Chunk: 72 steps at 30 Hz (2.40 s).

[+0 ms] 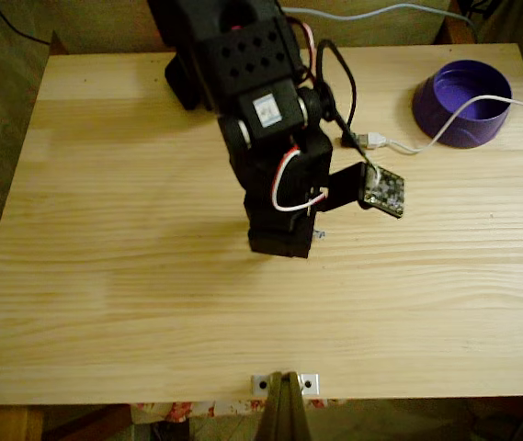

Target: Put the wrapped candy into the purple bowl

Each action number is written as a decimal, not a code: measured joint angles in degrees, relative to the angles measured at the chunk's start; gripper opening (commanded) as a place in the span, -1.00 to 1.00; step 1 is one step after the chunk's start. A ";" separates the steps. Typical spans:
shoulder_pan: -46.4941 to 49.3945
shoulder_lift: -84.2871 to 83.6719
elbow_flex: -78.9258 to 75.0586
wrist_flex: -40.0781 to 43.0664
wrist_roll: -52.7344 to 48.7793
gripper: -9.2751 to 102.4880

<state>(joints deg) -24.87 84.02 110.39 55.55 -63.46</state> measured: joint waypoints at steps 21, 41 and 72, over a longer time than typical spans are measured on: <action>0.62 0.26 3.87 -4.75 1.41 -0.82; 2.37 18.90 -0.26 0.09 27.95 -0.82; -42.45 27.60 -29.62 18.37 53.09 -0.84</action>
<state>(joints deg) -67.32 111.62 80.77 73.92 -10.37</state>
